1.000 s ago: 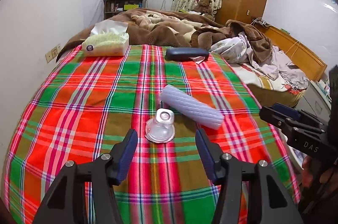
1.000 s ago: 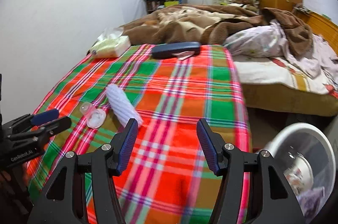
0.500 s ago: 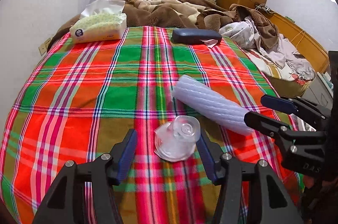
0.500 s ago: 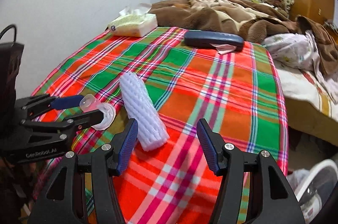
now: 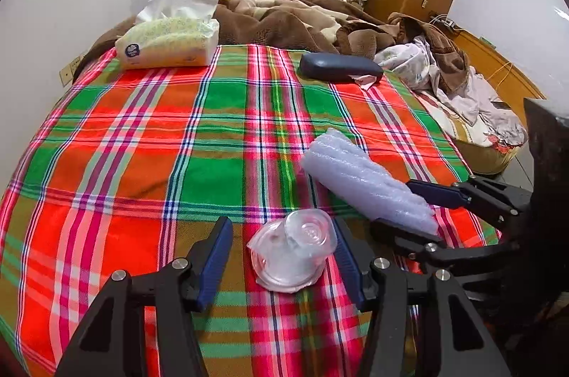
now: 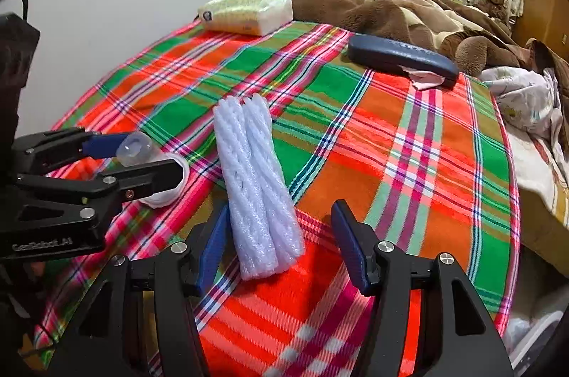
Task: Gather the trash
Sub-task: 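Grasp the white foam net with the right tool while the left tool grasps the clear plastic cup, then carry the foam net and plastic cup over the trash bin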
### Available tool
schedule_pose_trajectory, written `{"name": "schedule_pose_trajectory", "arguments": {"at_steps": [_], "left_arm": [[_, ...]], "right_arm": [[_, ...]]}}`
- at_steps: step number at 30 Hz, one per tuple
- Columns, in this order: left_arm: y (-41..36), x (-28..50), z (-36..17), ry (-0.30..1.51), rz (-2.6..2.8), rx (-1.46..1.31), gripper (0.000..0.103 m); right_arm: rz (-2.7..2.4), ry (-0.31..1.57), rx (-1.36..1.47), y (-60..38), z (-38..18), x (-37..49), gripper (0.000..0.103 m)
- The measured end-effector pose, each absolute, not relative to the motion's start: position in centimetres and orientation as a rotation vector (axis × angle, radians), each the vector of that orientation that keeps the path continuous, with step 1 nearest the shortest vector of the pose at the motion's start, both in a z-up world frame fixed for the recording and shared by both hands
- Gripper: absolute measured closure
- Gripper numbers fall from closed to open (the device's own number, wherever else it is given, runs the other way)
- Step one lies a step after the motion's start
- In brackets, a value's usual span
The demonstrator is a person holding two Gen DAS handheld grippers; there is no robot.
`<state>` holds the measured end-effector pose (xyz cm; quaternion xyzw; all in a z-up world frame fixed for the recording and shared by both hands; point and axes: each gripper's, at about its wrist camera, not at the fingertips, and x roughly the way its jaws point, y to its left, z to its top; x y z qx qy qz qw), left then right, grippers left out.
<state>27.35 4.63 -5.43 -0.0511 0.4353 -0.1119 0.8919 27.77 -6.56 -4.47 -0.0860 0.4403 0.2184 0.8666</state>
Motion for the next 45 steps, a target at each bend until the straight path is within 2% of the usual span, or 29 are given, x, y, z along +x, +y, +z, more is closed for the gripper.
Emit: {"name": "schedule_pose_trajectory", "arguments": {"at_steps": [3, 8, 9, 10, 12, 27, 45], "left_arm": [[4.9, 27.8, -5.8, 0.920, -0.227, -0.113, 0.057], [4.7, 27.8, -5.7, 0.911, -0.240, -0.113, 0.063], [4.6, 27.8, -5.8, 0.912, -0.240, -0.111, 0.068], [4.6, 27.7, -5.8, 0.911, -0.241, -0.112, 0.072], [4.5, 27.6, -5.5, 0.902, -0.243, -0.103, 0.073], [3.3, 25.3, -3.9, 0.867, -0.249, -0.080, 0.073], [-2.9, 19.8, 1.8, 0.744, -0.358, -0.012, 0.073]], "right_arm": [[0.458, 0.926, -0.167, -6.7, -4.5, 28.0, 0.046], [0.461, 0.922, -0.164, -6.7, -4.6, 28.2, 0.067], [0.462, 0.921, -0.162, -6.7, -4.6, 28.1, 0.070], [0.467, 0.922, -0.155, -6.7, -4.5, 28.1, 0.071], [0.466, 0.923, -0.148, -6.7, -4.5, 28.1, 0.074], [0.449, 0.878, -0.086, -7.7, -2.7, 26.0, 0.076], [0.339, 0.768, 0.000, -14.0, 1.2, 20.3, 0.076]]}}
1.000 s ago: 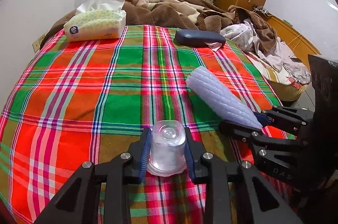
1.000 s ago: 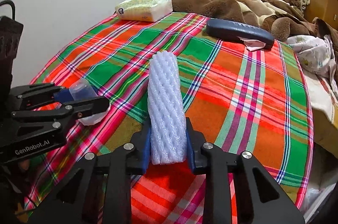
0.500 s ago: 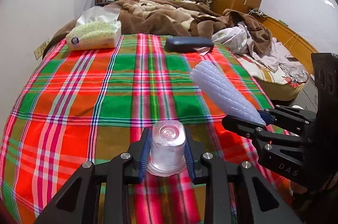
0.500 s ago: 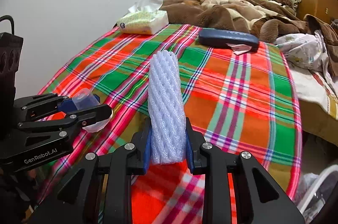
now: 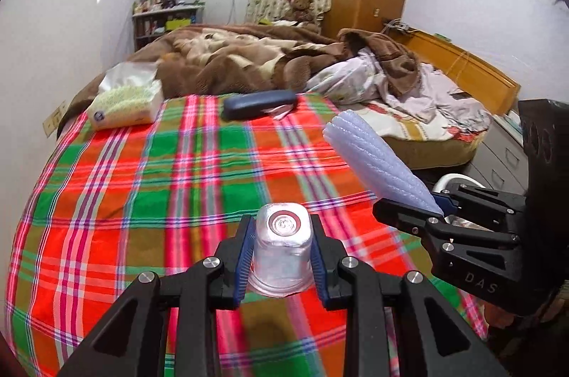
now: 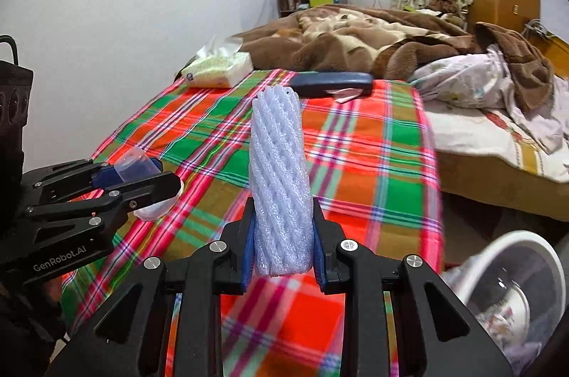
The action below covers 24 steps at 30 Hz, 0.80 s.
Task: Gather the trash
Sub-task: 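Carry the foam net and plastic cup over the trash bin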
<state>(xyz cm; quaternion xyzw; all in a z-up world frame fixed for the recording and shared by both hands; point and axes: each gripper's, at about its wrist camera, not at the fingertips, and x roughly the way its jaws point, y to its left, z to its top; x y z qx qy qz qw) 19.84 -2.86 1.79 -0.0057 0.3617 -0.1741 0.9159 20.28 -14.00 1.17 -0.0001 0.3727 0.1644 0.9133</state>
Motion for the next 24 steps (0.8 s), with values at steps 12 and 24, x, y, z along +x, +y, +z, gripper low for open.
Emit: {"name": "schedule_pose_trajectory", "arguments": {"at_steps": [12, 24], "left_arm": [[-9.5, 16.5, 4.5, 0.678, -0.481, 0.045, 0.073], [-17.4, 14.8, 4.5, 0.679, -0.625, 0.097, 0.073]], "right_arm": [[0.223, 0.694, 0.035, -19.7, 3.3, 16.1, 0.076], [0.037, 0.693, 0.087, -26.2, 3.0, 13.2, 0.076]]}}
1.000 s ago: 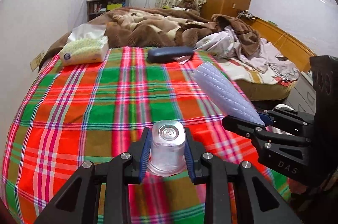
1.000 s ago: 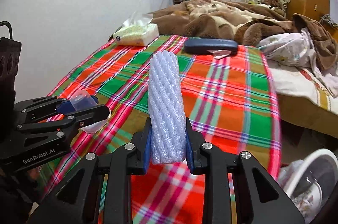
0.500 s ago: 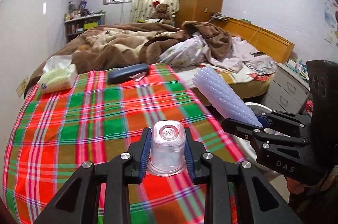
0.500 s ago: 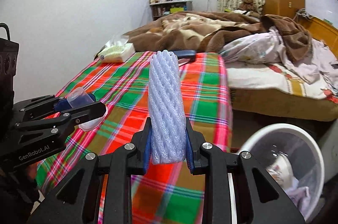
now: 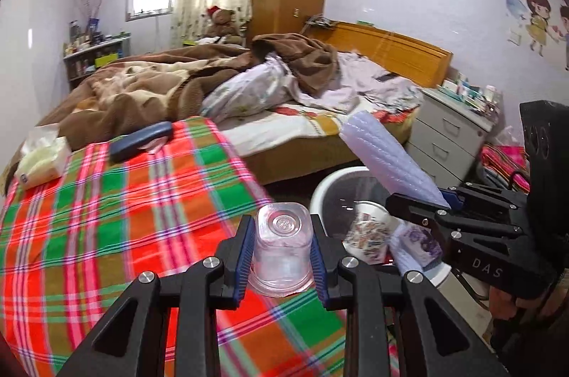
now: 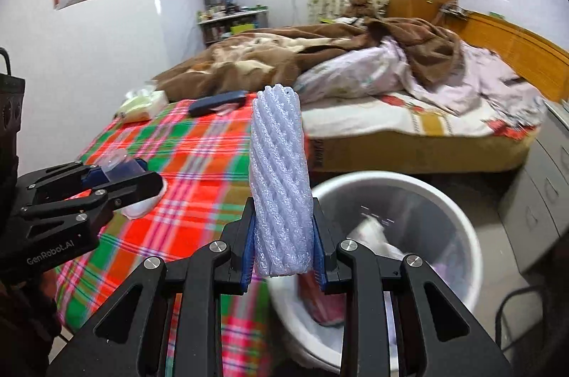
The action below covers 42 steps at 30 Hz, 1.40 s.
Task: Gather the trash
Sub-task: 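Carry the foam net and plastic cup over the trash bin, then open the right tool over the bin while the left tool releases the plastic cup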
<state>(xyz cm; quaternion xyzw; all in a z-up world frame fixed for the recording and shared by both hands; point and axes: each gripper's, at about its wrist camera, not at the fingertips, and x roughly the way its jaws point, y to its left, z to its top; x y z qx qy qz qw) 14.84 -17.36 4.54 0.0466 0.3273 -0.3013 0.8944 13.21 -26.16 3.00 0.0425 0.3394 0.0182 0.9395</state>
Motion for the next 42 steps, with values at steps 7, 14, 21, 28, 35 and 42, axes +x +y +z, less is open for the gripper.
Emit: {"name": "schedule_pose_trajectory", "arguments": {"at_steps": [7, 14, 21, 28, 35, 42], "left_arm": [[-22.0, 14.5, 3.4, 0.710, -0.712, 0.130, 0.073], [-26.2, 14.6, 1.8, 0.750, -0.762, 0.164, 0.073], [-28.9, 15.1, 0.2, 0.782, -0.773, 0.198, 0.073], [-30.0, 15.4, -0.6, 0.802, -0.765, 0.200, 0.072], [-29.7, 15.3, -0.5, 0.792, -0.739, 0.206, 0.046], [-28.7, 14.9, -0.1, 0.788, -0.728, 0.185, 0.046]], "right_arm": [[-0.091, 0.722, 0.133, -30.3, 2.0, 11.6, 0.076], [-0.205, 0.776, 0.161, -33.4, 0.4, 11.2, 0.076], [-0.226, 0.819, 0.176, -35.0, -0.6, 10.9, 0.075], [-0.221, 0.837, 0.175, -35.5, -1.1, 11.1, 0.074], [-0.225, 0.846, 0.200, -35.8, -1.5, 11.2, 0.046], [-0.225, 0.822, 0.202, -35.3, -0.9, 10.7, 0.045]]}}
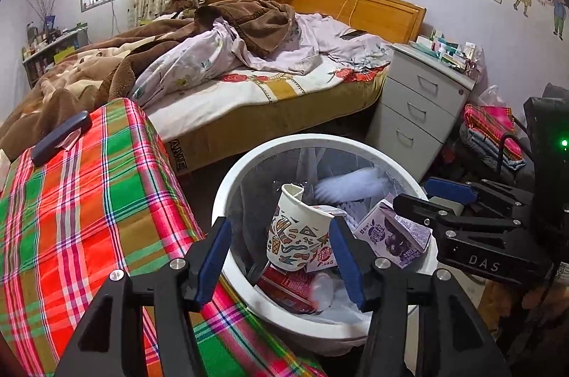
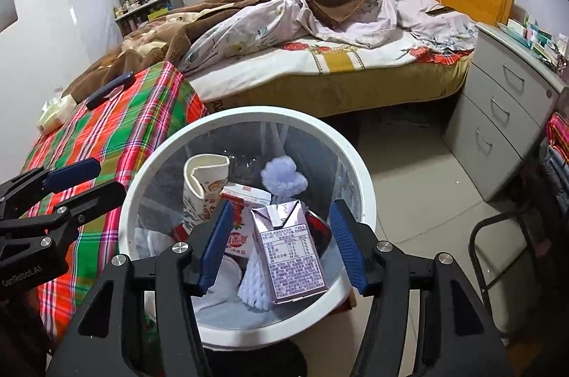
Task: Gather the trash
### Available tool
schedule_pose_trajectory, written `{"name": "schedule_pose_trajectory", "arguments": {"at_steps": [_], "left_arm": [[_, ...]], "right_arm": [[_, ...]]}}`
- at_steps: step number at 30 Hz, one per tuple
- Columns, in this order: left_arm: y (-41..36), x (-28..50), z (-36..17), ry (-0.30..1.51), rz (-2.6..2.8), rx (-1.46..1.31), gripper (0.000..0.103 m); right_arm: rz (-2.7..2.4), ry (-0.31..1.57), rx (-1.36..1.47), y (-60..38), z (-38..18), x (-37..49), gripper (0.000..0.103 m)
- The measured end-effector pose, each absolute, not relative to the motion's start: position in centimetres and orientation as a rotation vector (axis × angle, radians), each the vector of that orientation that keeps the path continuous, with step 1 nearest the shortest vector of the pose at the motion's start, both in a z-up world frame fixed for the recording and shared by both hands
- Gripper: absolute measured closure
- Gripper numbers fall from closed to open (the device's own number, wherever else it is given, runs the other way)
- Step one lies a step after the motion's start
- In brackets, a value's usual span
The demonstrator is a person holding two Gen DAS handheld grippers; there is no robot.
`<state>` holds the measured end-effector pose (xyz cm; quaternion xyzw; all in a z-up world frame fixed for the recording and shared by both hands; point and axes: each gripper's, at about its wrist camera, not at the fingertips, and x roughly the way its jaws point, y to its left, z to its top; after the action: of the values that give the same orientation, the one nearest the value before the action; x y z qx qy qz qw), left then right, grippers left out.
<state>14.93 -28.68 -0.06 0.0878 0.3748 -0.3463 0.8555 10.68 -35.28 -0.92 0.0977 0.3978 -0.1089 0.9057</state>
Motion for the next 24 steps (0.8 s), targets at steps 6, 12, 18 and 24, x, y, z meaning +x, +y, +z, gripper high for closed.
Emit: {"name": "schedule_pose_trajectory", "arguments": {"at_steps": [6, 12, 18, 24], "left_arm": [[-27.3, 14.1, 0.8, 0.763, -0.708, 0.172, 0.046], [-25.4, 13.0, 1.9, 0.734, -0.680, 0.149, 0.045], [-22.9, 11.6, 2.7, 0.707, -0.628, 0.131, 0.045], [-19.9, 10.1, 3.3, 0.678, -0.541, 0.125, 0.045]], "right_arm": [[-0.221, 0.793, 0.196, -34.5, -0.3, 10.0, 0.045], [-0.225, 0.759, 0.194, -33.5, 0.5, 9.4, 0.045], [-0.221, 0.710, 0.197, -32.0, 1.3, 8.5, 0.045], [-0.189, 0.668, 0.192, -30.0, 1.7, 7.9, 0.045]]}}
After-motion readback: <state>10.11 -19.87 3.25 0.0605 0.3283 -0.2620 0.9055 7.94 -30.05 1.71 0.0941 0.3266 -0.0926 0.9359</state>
